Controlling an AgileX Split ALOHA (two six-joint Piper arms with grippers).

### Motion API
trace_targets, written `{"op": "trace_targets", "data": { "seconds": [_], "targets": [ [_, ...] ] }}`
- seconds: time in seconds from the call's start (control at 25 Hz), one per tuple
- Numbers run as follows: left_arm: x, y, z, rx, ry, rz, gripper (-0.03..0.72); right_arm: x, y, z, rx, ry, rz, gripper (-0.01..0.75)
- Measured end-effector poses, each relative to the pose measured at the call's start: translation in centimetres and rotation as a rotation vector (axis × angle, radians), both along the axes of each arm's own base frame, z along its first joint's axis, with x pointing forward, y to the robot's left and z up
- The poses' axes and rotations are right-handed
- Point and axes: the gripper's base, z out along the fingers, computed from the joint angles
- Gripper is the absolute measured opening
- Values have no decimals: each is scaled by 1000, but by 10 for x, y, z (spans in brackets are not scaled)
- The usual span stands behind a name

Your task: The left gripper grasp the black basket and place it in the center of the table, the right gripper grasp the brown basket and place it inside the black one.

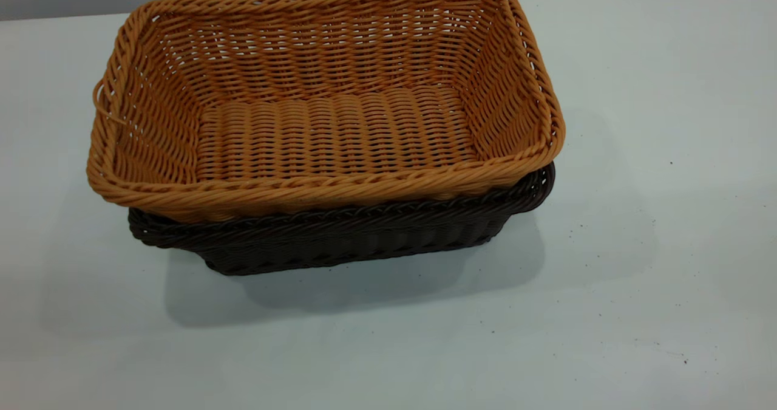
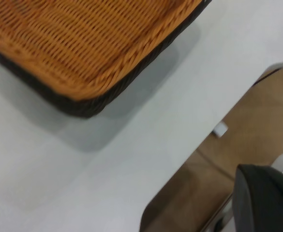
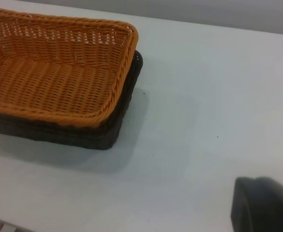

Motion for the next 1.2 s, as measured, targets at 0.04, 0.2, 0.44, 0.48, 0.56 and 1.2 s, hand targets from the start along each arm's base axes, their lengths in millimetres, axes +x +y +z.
{"op": "trace_targets", "data": {
  "seconds": [0.04,0.2,0.44,0.48,0.56,1.2],
  "targets": [
    [-1,1,-1,0,0,0,-1,0,0,0,0,0,0,0],
    [-4,6,-2,-15,-30,4,-1,0,0,0,0,0,1,0],
    [-14,18,-2,-88,-98,2,-1,0,0,0,-1,0,-39,0],
    [-16,20,-2,-106,-113,2,-1,0,0,0,-1,0,-51,0],
    [-19,24,-2,-130,-136,1,-1,0,0,0,-1,0,-85,0],
    [-20,24,-2,-136,-142,22,-1,3,2,0,-1,0,-437,0]
  ]
}}
